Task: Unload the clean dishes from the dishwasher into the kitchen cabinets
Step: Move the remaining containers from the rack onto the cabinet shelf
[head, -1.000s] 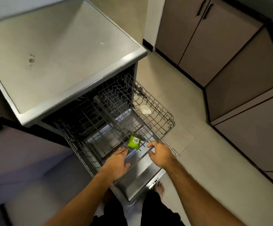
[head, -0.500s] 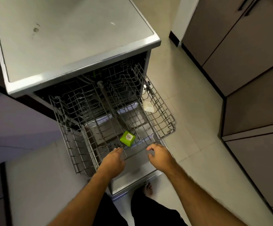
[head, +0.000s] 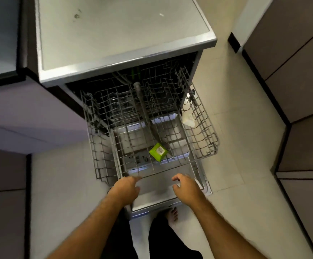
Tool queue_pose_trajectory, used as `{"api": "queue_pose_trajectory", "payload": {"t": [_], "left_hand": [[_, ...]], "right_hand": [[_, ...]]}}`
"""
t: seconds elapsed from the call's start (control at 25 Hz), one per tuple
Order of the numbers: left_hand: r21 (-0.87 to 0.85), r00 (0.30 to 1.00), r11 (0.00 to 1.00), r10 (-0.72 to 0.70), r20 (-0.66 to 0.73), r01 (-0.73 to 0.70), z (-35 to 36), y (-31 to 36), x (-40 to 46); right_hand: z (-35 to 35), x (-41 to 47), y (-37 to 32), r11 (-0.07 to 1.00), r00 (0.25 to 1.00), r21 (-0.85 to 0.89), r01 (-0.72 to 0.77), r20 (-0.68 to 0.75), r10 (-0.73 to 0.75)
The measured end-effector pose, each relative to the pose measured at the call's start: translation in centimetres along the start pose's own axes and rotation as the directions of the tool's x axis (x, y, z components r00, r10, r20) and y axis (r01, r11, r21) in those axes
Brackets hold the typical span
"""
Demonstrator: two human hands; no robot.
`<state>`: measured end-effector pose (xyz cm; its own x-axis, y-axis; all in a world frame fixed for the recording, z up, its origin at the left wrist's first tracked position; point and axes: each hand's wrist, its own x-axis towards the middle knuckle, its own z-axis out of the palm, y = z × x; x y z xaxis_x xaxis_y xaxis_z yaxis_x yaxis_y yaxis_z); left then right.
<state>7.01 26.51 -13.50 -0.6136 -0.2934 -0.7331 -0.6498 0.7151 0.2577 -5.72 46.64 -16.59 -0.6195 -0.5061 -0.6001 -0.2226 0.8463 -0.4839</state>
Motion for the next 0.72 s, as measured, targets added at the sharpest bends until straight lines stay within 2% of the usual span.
{"api": "queue_pose_trajectory", "payload": {"t": [0.16,0.28,0.44,0.52,0.72], "left_hand": [[-0.085,0.996,0.995,-0.052,-0.067,0.046,-0.2,-0.6,-3.0],[-0.156,0.979,0.988,-0.026,-0.205,-0.006,-1.7,-1.1,-5.9],[-0.09,0.909,0.99,0.065,-0.411,-0.111,-5.5,-2.0,-8.7],[-0.105,0.867,0.985,0.067,-0.493,-0.135,-7.0,-3.5,-10.4],[-0.121,0.793,0.979,0.06,-0.606,-0.166,-7.5,-8.9,-15.5]], "right_hand": [[-0.2,-0.4,-2.4,0.994,0.994,-0.006,0.106,-0.016,-0.106],[-1.3,-1.5,-5.3,0.983,0.983,-0.052,0.179,-0.032,-0.181],[-2.2,-2.2,-10.4,0.939,0.944,-0.197,0.281,-0.123,-0.308],[-1.9,-3.1,-14.0,0.901,0.911,-0.264,0.344,-0.14,-0.388],[1.3,-6.1,-21.3,0.858,0.876,-0.314,0.407,-0.134,-0.464]]}}
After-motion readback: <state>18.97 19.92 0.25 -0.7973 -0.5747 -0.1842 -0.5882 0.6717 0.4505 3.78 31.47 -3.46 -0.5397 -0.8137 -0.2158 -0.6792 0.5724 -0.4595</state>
